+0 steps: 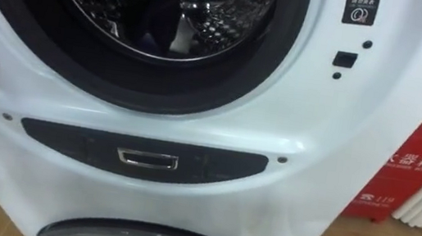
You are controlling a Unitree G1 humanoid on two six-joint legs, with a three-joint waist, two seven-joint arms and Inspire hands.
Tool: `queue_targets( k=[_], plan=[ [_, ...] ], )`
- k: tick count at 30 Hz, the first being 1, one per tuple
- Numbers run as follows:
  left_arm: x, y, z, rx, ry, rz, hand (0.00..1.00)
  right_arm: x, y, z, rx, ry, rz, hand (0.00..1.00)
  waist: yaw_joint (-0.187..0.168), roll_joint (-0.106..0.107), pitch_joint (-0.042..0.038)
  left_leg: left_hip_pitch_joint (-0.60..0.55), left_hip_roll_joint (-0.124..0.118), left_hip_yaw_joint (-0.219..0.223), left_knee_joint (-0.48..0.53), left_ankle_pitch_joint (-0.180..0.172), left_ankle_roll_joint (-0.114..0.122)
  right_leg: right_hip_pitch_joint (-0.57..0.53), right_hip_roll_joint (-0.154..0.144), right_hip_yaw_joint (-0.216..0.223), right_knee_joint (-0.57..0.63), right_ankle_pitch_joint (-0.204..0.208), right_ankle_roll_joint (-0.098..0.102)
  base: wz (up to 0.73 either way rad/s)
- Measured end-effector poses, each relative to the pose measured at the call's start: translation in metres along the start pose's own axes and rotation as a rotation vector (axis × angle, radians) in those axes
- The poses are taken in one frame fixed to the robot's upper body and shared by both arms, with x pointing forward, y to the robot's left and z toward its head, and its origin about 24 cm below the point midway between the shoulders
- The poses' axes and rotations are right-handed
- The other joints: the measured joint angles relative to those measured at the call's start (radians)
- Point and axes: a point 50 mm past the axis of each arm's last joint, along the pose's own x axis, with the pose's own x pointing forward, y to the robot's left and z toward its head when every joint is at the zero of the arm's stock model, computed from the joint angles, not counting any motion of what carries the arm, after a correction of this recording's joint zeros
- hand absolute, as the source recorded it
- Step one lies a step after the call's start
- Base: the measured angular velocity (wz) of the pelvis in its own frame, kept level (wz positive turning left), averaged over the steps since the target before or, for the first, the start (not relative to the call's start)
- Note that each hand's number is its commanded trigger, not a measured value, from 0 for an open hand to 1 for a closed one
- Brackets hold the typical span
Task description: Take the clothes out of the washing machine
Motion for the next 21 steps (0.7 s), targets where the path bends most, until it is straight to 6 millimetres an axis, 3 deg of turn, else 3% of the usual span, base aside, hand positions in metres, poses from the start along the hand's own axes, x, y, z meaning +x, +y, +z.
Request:
queue_targets(
  k=[8,14,16,19,20,21],
  plan=[
    [-0.001,-0.003,0.0,-0.028,-0.014,0.035,0.0,-0.002,-0.006,-0.008,0.054,-0.007,-0.059,0.0,-0.004,0.008,-0.0028,0.024,-0.004,-0.007,-0.003,0.0,0.0,0.028,0.001,0.001,0.006,-0.002,0.002,0.02],
    [-0.001,0.0,-0.002,-0.012,-0.013,0.067,0.0,-0.003,-0.006,-0.012,0.044,-0.013,-0.068,0.0,0.0,0.013,-0.0052,0.016,0.015,0.01,0.032,-0.024,-0.002,0.011,0.016,0.022,0.025,-0.009,-0.006,-0.09],
    [-0.002,0.001,-0.007,0.016,-0.009,0.073,0.0,-0.003,-0.005,-0.007,0.013,-0.039,-0.064,0.0,0.004,0.014,-0.0072,-0.033,0.032,0.023,0.133,-0.053,-0.015,-0.016,0.025,0.035,0.057,-0.015,-0.016,-0.31],
    [-0.002,0.0,-0.003,0.025,-0.027,0.06,0.0,-0.003,-0.006,-0.004,-0.013,-0.059,-0.066,0.0,-0.001,0.021,-0.008,-0.11,0.048,-0.006,0.268,-0.062,-0.027,-0.046,0.039,0.03,0.077,-0.004,-0.036,-0.22],
    [-0.001,-0.002,0.002,0.018,-0.041,0.054,0.0,-0.003,-0.009,-0.004,-0.015,-0.067,-0.074,0.0,-0.005,0.019,-0.0133,-0.135,0.055,-0.019,0.298,-0.073,-0.047,-0.069,0.039,0.022,0.078,0.0,-0.046,-0.29],
    [-0.001,-0.004,0.005,0.013,-0.045,0.048,0.0,-0.003,-0.011,-0.001,-0.023,-0.076,-0.08,0.0,-0.004,0.028,-0.0098,-0.152,0.074,-0.018,0.341,-0.086,-0.057,-0.081,0.044,0.006,0.083,0.002,-0.052,-0.65]
  ],
)
